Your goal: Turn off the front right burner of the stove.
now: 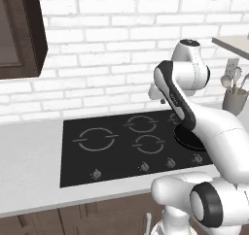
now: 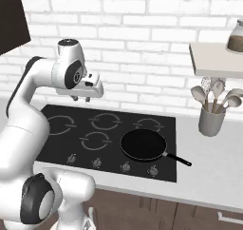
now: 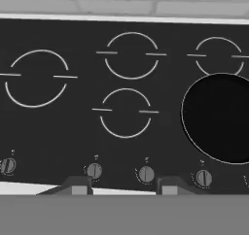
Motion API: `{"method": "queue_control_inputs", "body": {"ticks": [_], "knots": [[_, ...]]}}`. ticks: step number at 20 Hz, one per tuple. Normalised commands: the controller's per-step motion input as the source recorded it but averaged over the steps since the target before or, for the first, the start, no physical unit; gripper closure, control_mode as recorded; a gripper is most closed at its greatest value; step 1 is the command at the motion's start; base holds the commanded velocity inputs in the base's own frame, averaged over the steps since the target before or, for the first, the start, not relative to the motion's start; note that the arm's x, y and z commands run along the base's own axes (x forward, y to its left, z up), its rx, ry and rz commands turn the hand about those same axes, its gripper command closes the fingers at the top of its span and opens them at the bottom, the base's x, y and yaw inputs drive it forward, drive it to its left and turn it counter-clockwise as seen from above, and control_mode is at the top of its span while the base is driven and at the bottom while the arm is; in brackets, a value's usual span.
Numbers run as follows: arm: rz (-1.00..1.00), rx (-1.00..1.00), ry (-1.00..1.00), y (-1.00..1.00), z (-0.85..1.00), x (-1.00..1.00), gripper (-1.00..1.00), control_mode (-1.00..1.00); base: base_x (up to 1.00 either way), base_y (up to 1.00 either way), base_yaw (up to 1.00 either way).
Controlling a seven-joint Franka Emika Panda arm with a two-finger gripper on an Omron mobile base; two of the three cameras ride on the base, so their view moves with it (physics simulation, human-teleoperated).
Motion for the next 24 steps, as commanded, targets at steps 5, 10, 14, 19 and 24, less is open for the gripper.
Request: {"method": "queue_control_inputs", "body": {"ticks": [5,10,14,19,24], "knots": [[-0.02,0.02,-0.04,-0.31,-0.17,-0.54,-1.0,-1.0,0.0,0.0,0.0],[-0.01,0.03,-0.13,-0.99,-0.37,-0.94,-1.0,-1.0,0.0,0.0,0.0],[0.0,0.01,-0.1,-1.0,-0.35,-0.96,-1.0,-1.0,0.0,0.0,0.0],[0.0,0.04,-0.13,-1.0,-0.32,-0.91,-1.0,-1.0,0.0,0.0,0.0],[0.01,0.03,-0.14,-1.0,-0.41,-0.89,-1.0,-1.0,0.0,0.0,0.0]]}}
